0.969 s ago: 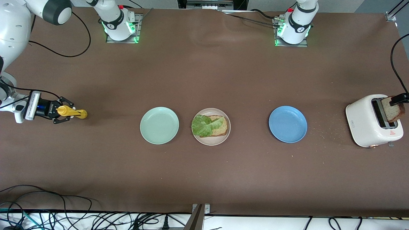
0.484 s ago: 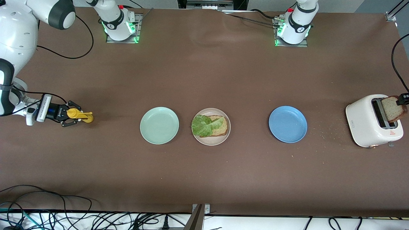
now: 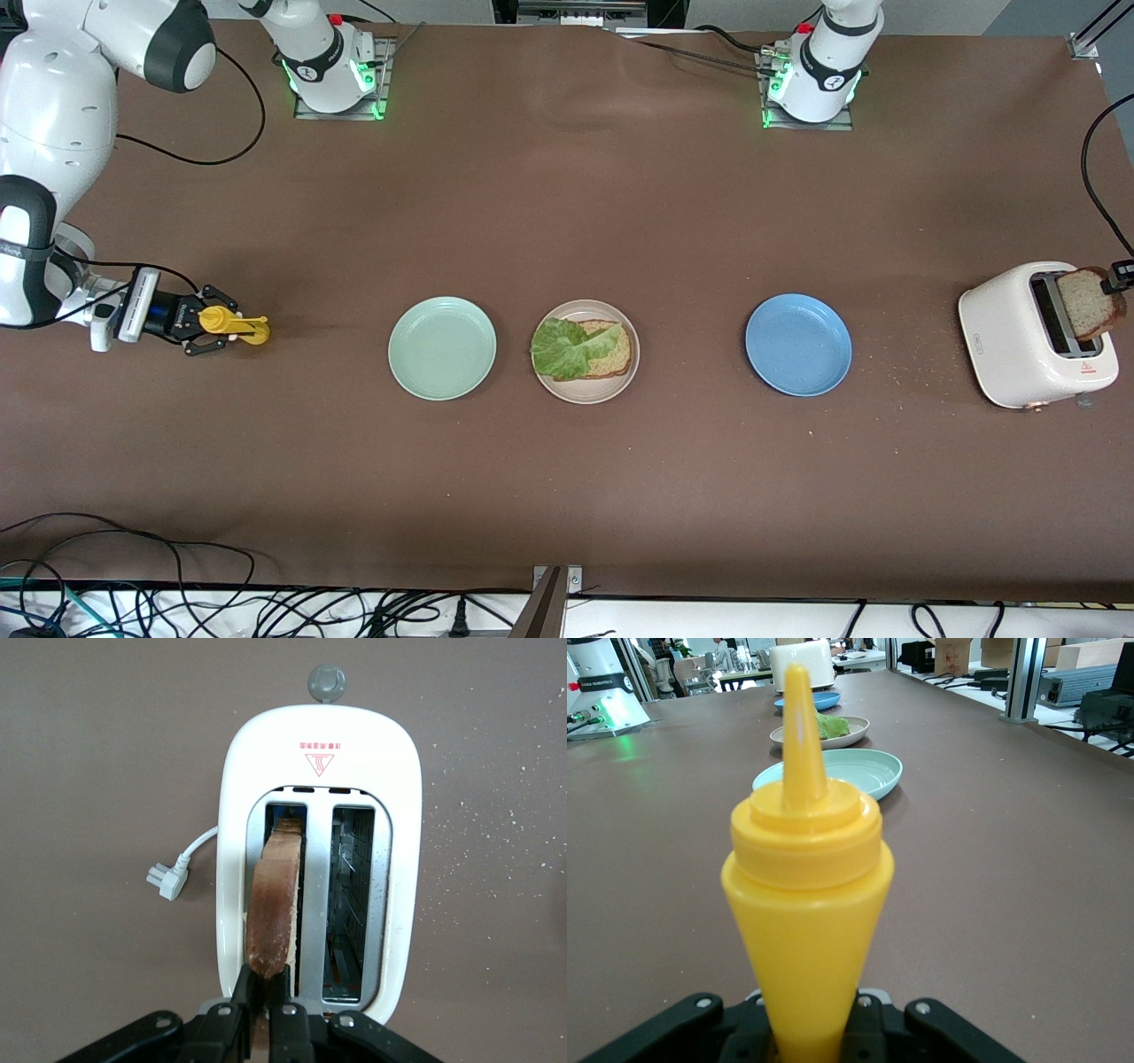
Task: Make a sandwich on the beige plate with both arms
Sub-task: 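Set down the bottle with the right gripper while the left gripper grasps toast, then pull the toast up and carry it toward the beige plate, then lay the toast on the lettuce and open the left gripper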
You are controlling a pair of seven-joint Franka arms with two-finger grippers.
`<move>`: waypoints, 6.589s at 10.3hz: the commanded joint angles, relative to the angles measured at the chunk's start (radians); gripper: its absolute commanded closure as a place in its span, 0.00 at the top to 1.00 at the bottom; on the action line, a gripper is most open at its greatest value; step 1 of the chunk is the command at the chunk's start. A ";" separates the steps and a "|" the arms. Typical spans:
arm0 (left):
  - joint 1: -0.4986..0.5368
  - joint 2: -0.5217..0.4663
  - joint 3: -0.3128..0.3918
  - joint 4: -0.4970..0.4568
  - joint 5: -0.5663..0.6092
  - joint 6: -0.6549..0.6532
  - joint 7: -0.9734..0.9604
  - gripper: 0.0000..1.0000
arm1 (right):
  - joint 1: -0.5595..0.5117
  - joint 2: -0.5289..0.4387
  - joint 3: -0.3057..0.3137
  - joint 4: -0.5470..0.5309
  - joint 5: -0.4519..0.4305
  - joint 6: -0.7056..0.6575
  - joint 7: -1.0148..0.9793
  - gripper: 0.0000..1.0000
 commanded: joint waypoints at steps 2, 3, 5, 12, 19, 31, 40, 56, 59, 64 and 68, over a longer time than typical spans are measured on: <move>0.006 -0.023 -0.012 0.034 -0.027 -0.050 0.003 0.00 | -0.006 0.019 0.003 0.010 0.035 -0.004 -0.024 0.45; -0.001 -0.020 -0.013 0.086 -0.027 -0.111 0.003 0.00 | -0.006 0.019 0.004 0.010 0.037 -0.003 -0.024 0.49; -0.012 0.040 -0.015 0.261 -0.027 -0.297 0.005 0.00 | -0.006 0.019 0.004 0.010 0.037 -0.004 -0.024 0.59; -0.109 0.141 -0.015 0.484 -0.299 -0.691 -0.099 0.00 | -0.041 0.018 0.003 0.054 0.034 -0.019 -0.001 1.00; -0.312 0.348 -0.015 0.475 -0.857 -0.796 -0.123 0.00 | -0.226 -0.005 -0.013 0.376 -0.204 -0.076 0.379 1.00; -0.570 0.404 -0.064 0.261 -1.269 -0.372 -0.032 0.00 | 0.049 -0.227 -0.183 0.560 -0.312 -0.098 1.478 1.00; -0.601 0.394 -0.224 0.053 -1.469 -0.024 0.166 0.00 | 0.060 -0.229 -0.187 0.560 -0.307 -0.082 1.461 1.00; -0.698 0.422 -0.225 0.026 -1.573 0.146 0.230 0.00 | 0.060 -0.228 -0.181 0.560 -0.307 -0.082 1.455 1.00; -0.705 0.420 -0.222 0.026 -1.498 0.202 0.253 1.00 | 0.060 -0.228 -0.181 0.560 -0.307 -0.082 1.457 1.00; -0.713 0.408 -0.219 0.016 -1.377 0.255 0.224 1.00 | 0.060 -0.228 -0.181 0.560 -0.305 -0.082 1.458 1.00; -0.705 0.393 -0.217 0.016 -1.319 0.255 0.186 1.00 | 0.091 -0.234 -0.201 0.594 -0.314 -0.090 1.587 1.00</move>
